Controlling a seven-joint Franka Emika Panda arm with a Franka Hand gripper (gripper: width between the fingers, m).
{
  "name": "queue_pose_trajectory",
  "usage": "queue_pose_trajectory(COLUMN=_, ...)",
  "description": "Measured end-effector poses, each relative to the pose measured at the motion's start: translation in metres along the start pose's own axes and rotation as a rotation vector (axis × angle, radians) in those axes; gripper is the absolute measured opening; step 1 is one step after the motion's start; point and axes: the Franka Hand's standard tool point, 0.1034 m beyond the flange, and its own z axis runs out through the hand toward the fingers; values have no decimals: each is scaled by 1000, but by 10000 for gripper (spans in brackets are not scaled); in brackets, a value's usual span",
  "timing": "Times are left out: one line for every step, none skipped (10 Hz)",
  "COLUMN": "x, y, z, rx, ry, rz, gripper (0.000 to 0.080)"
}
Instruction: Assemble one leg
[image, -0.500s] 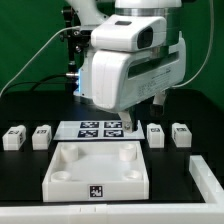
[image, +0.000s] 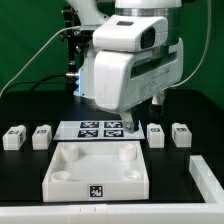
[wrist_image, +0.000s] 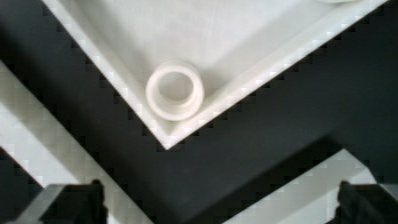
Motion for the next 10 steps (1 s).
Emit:
queue_pose_trajectory(x=-11, y=-13, z=5, rx=-4, ry=2, rz=-116, gripper=649)
queue_pose_trajectory(x=-26, y=-27, z=11, rx=-2, ry=0, rz=-239, gripper=649)
queue_pose_trajectory(x=-41, y=-34, z=16, rx=10, ry=-7, rz=-368, gripper=649)
queue_pose_trajectory(x=-54, y=-36, z=20, rx=20, ry=-10, rz=-448, gripper=649)
queue_pose_trajectory(x=-60, y=-35, z=22, rx=25, ry=-12, rz=-486, gripper=649)
queue_pose_trajectory(x=-59, y=-35, z=22, rx=23, ry=-13, rz=-500, gripper=649)
queue_pose_trajectory(x=-59, y=-35, z=22, rx=24, ry=-13, rz=-498, gripper=649)
queue_pose_trajectory(x=-60, y=-35, z=22, rx=25, ry=-13, rz=-497, gripper=649)
queue_pose_trajectory(x=-61, y=-37, z=24, rx=30, ry=-14, rz=-483, gripper=649)
queue_pose_trajectory(x=-71, y=-46, z=33, rx=47, ry=-19, rz=-470, gripper=649)
